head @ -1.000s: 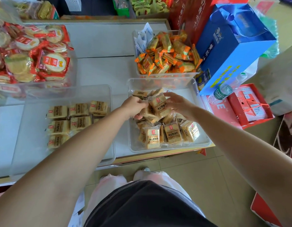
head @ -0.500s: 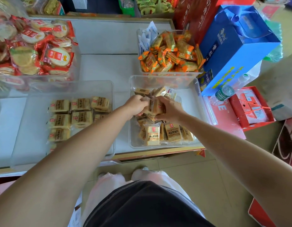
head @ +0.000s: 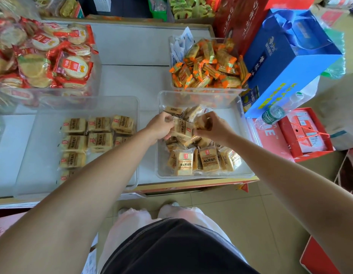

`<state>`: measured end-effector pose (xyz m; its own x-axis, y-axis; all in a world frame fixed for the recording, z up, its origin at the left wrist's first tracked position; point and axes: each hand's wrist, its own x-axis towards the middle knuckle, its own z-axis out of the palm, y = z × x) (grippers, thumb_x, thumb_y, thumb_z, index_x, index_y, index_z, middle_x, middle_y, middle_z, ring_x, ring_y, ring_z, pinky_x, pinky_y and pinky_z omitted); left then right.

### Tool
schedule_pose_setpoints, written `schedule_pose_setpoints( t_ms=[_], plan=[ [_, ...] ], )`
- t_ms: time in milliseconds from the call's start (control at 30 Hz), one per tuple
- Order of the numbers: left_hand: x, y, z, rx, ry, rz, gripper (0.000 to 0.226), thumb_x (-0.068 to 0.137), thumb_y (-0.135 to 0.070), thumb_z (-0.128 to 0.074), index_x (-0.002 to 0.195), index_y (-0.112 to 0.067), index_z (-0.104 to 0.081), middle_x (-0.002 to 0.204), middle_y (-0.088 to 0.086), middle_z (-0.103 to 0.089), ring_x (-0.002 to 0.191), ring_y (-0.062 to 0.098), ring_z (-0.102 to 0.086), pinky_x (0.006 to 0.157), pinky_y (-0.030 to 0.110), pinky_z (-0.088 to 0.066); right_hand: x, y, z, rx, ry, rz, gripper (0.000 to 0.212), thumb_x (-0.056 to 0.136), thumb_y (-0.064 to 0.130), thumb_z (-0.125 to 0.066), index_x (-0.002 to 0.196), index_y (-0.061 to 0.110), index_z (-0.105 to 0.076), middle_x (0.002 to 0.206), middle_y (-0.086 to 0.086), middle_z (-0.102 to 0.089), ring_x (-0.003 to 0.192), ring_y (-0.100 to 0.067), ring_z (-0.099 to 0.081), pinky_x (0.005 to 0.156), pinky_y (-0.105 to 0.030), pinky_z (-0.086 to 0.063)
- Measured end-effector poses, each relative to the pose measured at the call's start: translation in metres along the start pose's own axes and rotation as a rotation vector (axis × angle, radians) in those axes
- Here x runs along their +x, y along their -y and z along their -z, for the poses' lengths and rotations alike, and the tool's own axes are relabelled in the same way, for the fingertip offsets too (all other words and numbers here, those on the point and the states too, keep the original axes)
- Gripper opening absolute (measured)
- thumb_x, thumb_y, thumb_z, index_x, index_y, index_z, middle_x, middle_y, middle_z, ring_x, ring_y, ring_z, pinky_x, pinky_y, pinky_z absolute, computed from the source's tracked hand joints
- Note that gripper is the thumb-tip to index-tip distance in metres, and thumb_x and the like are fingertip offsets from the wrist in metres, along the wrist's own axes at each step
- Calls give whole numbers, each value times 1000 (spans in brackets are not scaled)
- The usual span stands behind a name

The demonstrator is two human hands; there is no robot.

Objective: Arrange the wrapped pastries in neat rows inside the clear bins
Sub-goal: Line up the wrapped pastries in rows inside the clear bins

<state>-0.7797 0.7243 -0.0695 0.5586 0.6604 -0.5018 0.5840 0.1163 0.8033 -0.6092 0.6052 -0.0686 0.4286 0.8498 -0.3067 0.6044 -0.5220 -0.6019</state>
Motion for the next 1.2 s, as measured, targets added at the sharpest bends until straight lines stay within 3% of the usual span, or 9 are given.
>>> schedule_pose_setpoints(
  t_ms=[133,333,467,600,767,833,933,1100,1200],
  plan=[
    [-1,-2,-3,-69,16,36,23,99,-16,-50,120,-5,-47,92,15,-66,76,22,-63,73,35,-56,-2,8,-9,-73,19,16,61,68,43,-78,116,19,-48,100,0,-56,88,-19,-55,76,-33,-52],
    [-13,-8,-2,-30,95,90,24,93,-31,-57,101,-9,-62,88,10,-69,71,17,-63,62,26,-51,2,22,-14,108,93,-16,64,74,37,-76,127,17,-46,102,1,-57,84,-13,-54,61,-17,-41],
    [-17,-4,7,-101,39,92,6,91,-13,-59,88,-10,-62,75,6,-62,62,15,-56,54,23,-42,2,30,-11,207,10,-30,57,76,40,-74,123,21,-50,99,4,-58,79,-6,-55,59,-16,-41],
    [-20,2,23,-323,-53,124,12,87,0,-64,84,-10,-57,88,12,-65,72,19,-62,67,28,-54,5,60,-19,203,-49,-2,55,78,51,-69,123,26,-50,102,4,-61,85,-14,-59,64,-26,-48],
    [-34,27,65,-461,-56,126,54,82,4,-71,127,-9,-44,113,18,-64,92,28,-68,63,27,-60,9,107,-49,41,72,114,67,71,47,-76,127,24,-48,108,-1,-61,98,-21,-59,81,-32,-51],
    [-42,40,87,-491,-22,119,42,86,-3,-65,126,-2,-50,112,20,-67,94,29,-70,69,32,-61,6,129,-63,25,101,135,71,66,45,-81,126,24,-48,101,3,-62,90,-14,-59,76,-24,-50],
    [-58,59,124,-547,19,150,21,92,-14,-52,101,3,-62,109,24,-68,99,33,-68,85,39,-58,1,164,-90,-23,69,179,67,63,39,-84,116,18,-49,84,6,-58,73,-10,-53,57,-20,-37],
    [-76,91,187,-362,19,129,24,95,-14,-38,86,-6,-58,112,22,-67,101,32,-65,87,38,-53,6,221,-140,-140,12,185,54,62,31,-84,100,12,-52,81,-1,-53,72,-18,-47,55,-28,-30],
    [-84,124,227,313,-135,-106,14,96,-17,-45,91,-11,-56,104,15,-66,100,33,-62,76,34,-45,6,243,-168,-183,74,177,48,61,22,-83,95,9,-52,81,-5,-53,73,-21,-46,56,-30,-32]
  ],
)
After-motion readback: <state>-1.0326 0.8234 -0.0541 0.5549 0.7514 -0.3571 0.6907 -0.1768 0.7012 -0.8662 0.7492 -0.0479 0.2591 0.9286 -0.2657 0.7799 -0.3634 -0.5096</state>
